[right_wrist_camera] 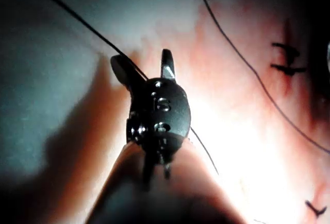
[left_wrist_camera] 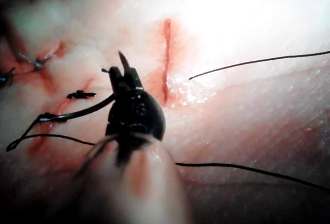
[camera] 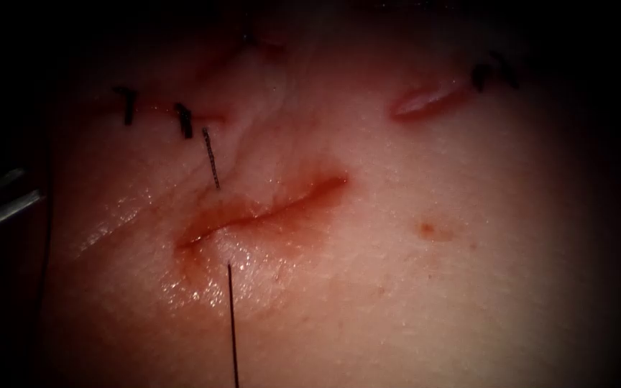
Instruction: Wound Closure
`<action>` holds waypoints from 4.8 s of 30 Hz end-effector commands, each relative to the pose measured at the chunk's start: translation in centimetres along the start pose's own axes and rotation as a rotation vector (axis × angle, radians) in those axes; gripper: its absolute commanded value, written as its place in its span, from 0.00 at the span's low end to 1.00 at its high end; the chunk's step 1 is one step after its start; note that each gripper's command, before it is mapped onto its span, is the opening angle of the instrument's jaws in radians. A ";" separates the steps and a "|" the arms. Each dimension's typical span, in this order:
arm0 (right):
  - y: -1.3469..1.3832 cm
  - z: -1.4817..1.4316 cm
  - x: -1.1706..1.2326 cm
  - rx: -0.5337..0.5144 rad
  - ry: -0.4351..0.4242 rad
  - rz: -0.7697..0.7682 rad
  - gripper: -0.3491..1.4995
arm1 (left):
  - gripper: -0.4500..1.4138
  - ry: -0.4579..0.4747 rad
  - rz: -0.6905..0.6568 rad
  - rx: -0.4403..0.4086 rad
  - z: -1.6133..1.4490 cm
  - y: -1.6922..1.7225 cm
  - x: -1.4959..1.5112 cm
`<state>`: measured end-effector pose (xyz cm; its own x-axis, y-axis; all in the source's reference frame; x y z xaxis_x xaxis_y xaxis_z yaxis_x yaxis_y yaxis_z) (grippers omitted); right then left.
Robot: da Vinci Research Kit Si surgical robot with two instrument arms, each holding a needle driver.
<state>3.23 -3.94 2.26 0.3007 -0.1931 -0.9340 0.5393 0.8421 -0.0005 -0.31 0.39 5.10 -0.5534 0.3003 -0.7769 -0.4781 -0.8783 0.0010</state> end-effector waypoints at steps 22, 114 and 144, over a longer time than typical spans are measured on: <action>1.82 -0.25 -1.81 -0.775 -0.146 0.960 0.79 | 0.00 0.002 0.001 0.000 0.09 0.01 -0.01; 2.47 -0.08 -2.54 -0.809 0.319 1.286 0.00 | 0.00 0.000 0.004 -0.001 0.09 0.00 -0.04; 1.59 -1.09 -2.74 -0.828 0.029 0.537 0.97 | 0.00 -0.147 0.128 0.010 0.90 -0.06 -1.02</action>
<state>2.32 -1.54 4.38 0.3213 0.3218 -0.8906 -0.3882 0.9026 0.1861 -0.28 0.46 6.47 -0.7142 0.2374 -0.6584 -0.4001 -0.9104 0.1057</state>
